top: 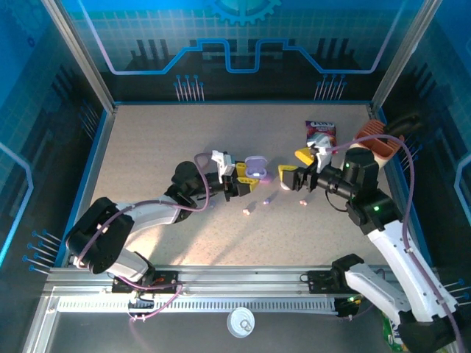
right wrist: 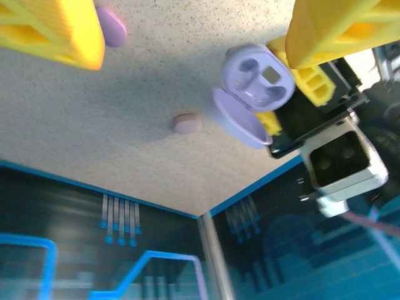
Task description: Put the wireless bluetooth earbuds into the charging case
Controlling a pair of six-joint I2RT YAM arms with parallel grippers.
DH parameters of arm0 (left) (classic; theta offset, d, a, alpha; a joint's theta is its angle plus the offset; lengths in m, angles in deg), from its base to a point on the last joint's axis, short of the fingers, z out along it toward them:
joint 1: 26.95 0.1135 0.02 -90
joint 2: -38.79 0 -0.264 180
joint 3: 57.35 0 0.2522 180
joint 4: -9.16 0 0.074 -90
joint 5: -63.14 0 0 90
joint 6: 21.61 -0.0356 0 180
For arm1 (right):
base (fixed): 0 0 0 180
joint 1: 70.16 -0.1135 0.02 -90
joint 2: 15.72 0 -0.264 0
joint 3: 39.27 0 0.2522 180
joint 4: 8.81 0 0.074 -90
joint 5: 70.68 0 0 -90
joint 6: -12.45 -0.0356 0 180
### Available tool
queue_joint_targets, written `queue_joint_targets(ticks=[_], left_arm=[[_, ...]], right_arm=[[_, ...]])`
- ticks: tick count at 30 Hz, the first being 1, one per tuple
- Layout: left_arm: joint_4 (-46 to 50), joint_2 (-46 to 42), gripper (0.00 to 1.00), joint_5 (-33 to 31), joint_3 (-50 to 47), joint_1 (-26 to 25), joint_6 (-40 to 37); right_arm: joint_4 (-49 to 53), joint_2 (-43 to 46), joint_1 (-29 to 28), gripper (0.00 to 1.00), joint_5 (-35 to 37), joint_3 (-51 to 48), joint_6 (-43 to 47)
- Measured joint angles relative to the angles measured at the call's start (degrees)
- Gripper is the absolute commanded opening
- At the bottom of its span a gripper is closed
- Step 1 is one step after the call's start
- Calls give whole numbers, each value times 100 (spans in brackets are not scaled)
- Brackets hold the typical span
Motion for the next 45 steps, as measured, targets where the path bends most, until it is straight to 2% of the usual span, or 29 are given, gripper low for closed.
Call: queue_joint_targets(ticks=[4,10,14,18,22,32,45], left_arm=[[-214,20,38,-87,-151,155,90],[-302,20,38,-107,-280,315,155],[-291,0,38,-105,-286,387,155],[-260,-28,38,-103,-286,391,153],[-258,-28,38,-103,-286,391,155],[-260,-28,38,-103,-289,391,157],[-201,-92,38,-103,-350,391,136]], right_arm=[[-136,-118,544,66,26,-590,-1475],[-531,-651,564,64,66,-1864,-3130],[-922,-1259,437,62,72,-2256,-3773],[-1377,-1969,105,61,87,-2271,-4146],[-1836,-2588,-205,56,92,-2269,-4398],[-2347,-3740,-341,39,168,-1991,-4603],[-2859,-4562,-348,39,-90,-1766,-4640]])
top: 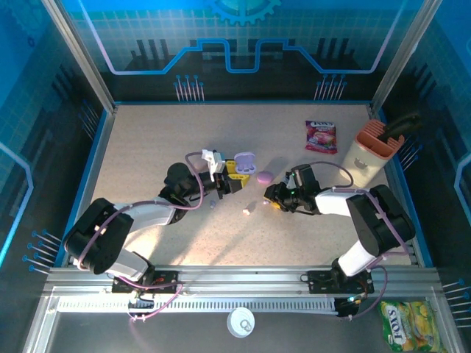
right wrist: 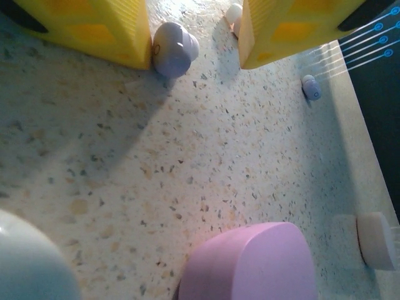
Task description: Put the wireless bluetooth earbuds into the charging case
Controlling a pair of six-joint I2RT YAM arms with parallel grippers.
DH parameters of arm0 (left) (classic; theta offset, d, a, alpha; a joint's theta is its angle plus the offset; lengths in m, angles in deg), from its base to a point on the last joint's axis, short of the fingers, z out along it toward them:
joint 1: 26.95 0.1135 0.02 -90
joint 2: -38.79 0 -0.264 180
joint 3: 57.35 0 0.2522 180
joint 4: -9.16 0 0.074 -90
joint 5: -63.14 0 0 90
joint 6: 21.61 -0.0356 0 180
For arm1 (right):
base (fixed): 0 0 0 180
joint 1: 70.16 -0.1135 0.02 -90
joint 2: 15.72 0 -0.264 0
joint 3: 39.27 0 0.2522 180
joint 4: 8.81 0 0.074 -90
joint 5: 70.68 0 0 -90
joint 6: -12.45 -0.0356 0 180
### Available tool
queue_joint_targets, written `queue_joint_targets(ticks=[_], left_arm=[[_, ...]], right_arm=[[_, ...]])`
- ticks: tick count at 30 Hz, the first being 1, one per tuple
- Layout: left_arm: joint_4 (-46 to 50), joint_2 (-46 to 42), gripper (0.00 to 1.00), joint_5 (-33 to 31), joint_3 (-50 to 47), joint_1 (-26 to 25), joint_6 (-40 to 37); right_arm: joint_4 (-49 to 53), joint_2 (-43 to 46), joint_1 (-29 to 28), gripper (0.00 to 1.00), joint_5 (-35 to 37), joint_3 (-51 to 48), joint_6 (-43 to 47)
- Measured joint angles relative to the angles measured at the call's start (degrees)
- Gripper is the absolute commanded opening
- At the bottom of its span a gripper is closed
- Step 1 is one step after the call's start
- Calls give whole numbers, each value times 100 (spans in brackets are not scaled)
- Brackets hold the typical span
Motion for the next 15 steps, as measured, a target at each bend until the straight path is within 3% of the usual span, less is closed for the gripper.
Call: queue_joint_targets(ticks=[6,15], left_arm=[[72,-13,38,-2,0,0,-2],[94,-13,38,0,-2,0,-4]], right_arm=[[-136,-79,-2,31,-83,2,-70],[-330,-238,-4,29,-175,2,-118]])
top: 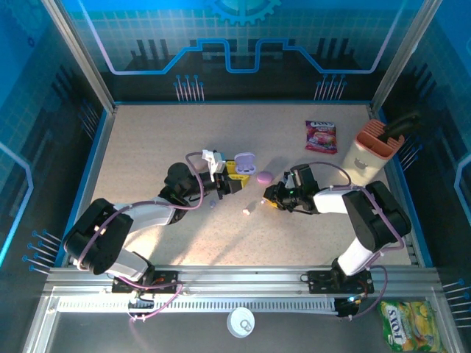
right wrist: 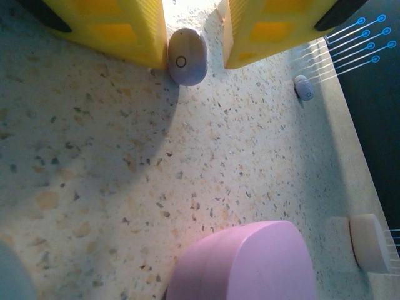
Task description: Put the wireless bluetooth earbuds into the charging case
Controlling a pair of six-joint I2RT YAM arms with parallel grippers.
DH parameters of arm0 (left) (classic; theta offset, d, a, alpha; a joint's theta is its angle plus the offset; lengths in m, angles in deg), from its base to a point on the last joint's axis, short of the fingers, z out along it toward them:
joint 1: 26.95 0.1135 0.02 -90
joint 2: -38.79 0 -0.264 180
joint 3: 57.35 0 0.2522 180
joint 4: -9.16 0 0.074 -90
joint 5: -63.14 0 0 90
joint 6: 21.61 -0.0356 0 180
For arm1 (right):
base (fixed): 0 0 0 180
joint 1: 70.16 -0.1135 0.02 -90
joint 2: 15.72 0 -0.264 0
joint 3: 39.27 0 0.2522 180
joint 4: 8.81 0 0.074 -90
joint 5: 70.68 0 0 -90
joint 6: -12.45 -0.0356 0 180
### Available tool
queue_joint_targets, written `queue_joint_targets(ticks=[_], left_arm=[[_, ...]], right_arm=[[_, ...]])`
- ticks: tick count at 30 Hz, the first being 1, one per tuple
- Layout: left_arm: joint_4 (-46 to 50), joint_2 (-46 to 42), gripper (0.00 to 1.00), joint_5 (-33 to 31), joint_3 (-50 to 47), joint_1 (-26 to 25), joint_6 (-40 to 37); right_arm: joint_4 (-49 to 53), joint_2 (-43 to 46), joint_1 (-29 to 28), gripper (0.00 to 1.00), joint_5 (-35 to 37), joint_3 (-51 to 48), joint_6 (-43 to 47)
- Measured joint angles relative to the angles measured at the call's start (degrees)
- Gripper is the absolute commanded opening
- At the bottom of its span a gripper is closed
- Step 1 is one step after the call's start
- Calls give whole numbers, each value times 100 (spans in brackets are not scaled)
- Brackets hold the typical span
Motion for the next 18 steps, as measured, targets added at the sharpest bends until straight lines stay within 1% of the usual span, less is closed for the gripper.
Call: queue_joint_targets(ticks=[9,18], left_arm=[[7,0,38,-2,-42,0,-17],[4,0,38,-2,-63,0,-20]], right_arm=[[-240,-216,2,24,-164,68,-76],[-219,-321,-9,25,-234,173,-63]])
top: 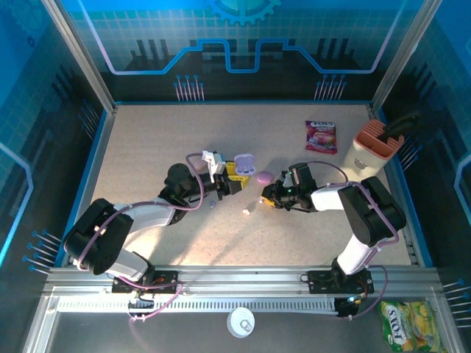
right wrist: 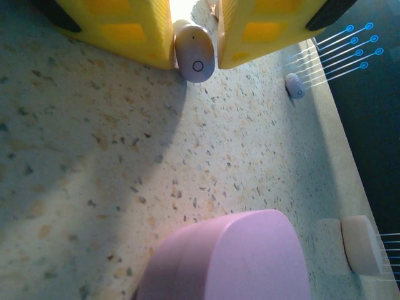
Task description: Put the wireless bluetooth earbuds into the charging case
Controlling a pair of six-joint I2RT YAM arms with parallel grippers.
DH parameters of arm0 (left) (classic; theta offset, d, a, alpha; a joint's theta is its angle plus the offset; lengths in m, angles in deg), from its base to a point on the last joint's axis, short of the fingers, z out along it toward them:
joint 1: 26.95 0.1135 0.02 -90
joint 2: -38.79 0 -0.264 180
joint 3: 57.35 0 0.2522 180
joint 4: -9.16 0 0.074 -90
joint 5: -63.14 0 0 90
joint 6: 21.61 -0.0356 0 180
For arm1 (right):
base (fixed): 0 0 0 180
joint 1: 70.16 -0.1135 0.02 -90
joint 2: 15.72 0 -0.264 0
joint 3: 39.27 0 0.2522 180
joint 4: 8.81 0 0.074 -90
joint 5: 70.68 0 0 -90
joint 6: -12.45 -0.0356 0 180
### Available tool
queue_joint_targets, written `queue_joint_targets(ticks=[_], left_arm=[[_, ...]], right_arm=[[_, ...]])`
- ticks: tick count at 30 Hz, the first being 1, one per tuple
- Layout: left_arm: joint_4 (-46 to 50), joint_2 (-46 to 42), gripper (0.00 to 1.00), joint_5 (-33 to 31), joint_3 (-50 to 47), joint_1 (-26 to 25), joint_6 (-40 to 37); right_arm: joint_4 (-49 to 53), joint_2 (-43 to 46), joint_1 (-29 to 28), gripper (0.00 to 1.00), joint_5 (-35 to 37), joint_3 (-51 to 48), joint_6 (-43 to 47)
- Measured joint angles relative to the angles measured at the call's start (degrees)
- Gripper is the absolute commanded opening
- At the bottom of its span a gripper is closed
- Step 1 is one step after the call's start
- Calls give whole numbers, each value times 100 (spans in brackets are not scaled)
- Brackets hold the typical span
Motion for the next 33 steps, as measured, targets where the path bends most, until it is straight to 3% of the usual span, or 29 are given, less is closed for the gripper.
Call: queue_joint_targets(ticks=[22,28,33], left_arm=[[0,-4,38,0,0,0,-20],[0,-4,38,0,0,0,-20],[0,-4,38,-4,0,0,-105]], right_arm=[[693,-247,-131,20,7,525,568],[745,-205,-293,19,262,570,737],[1370,203,-468,17,887,586,970]])
